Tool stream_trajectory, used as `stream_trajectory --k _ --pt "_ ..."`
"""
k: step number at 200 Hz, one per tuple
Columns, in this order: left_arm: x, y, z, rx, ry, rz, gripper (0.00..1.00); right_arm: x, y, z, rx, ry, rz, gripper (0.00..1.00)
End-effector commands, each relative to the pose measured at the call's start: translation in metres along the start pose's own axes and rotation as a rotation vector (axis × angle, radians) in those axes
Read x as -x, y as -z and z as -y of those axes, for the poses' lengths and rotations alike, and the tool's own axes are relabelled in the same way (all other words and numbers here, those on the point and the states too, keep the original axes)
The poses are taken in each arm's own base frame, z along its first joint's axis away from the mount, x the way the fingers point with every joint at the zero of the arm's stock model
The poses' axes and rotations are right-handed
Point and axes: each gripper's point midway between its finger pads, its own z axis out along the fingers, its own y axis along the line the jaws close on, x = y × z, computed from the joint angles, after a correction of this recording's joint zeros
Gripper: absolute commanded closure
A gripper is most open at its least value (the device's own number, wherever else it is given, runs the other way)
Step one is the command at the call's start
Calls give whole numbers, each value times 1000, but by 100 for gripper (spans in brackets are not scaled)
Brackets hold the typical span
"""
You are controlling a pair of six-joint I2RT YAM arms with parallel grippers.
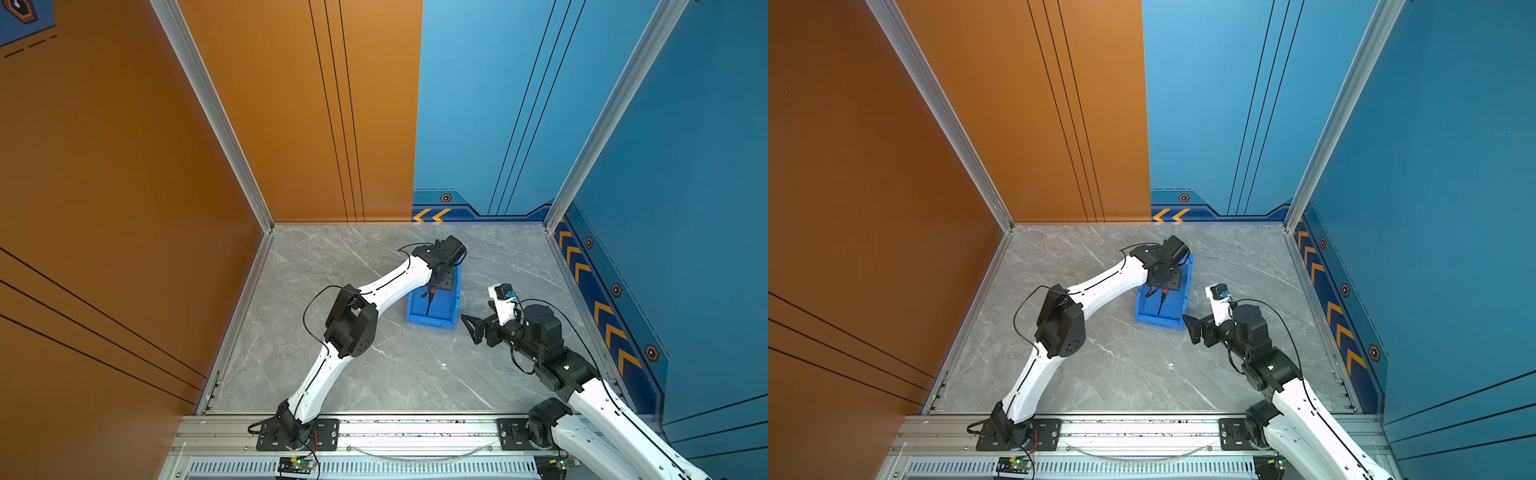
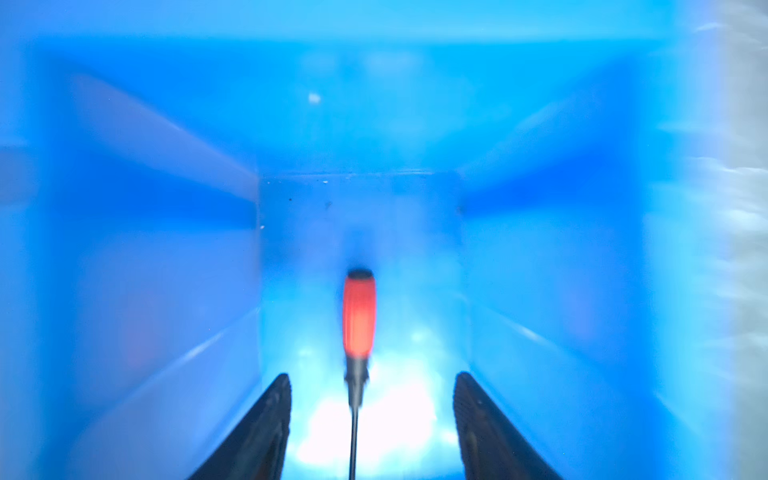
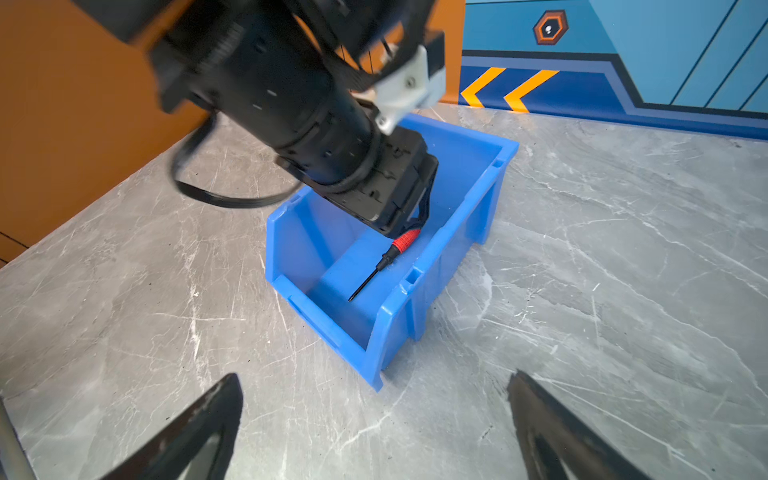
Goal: Put the screwdriver in the bin
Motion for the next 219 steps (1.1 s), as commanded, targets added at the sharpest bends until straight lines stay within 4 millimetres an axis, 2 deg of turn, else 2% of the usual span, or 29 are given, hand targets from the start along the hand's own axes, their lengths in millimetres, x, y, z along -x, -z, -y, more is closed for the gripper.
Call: stream_trajectory --k 1,20,41,57,80,108,122,140,168,191,219 --pt "-2 57 1 -7 -55 58 28 11 9 18 -103 -49 52 0" --pt "-11 89 -9 10 -134 116 17 15 15 29 -167 -83 86 0" --pt "-27 110 -30 29 -204 176 2 14 19 40 -226 -104 91 0" --pt "-43 118 -53 10 -189 198 2 11 23 52 -291 -132 87 0" --pt "-60 131 -101 37 -134 235 2 9 29 67 -375 -159 100 0" --pt "-74 145 -170 79 -1 304 2 10 42 90 -524 -148 121 0" --pt "-90 142 -211 120 74 318 2 3 46 105 -610 -132 109 0" --pt "-101 141 -255 167 155 365 2 -6 47 120 -665 -124 94 0" --pt "-125 147 -324 390 306 410 2 -18 48 141 -718 -137 120 0" --pt "-139 149 -356 518 326 413 2 -23 41 151 -698 -141 167 0" --pt "-153 137 -384 597 366 382 2 -34 36 170 -729 -168 153 0"
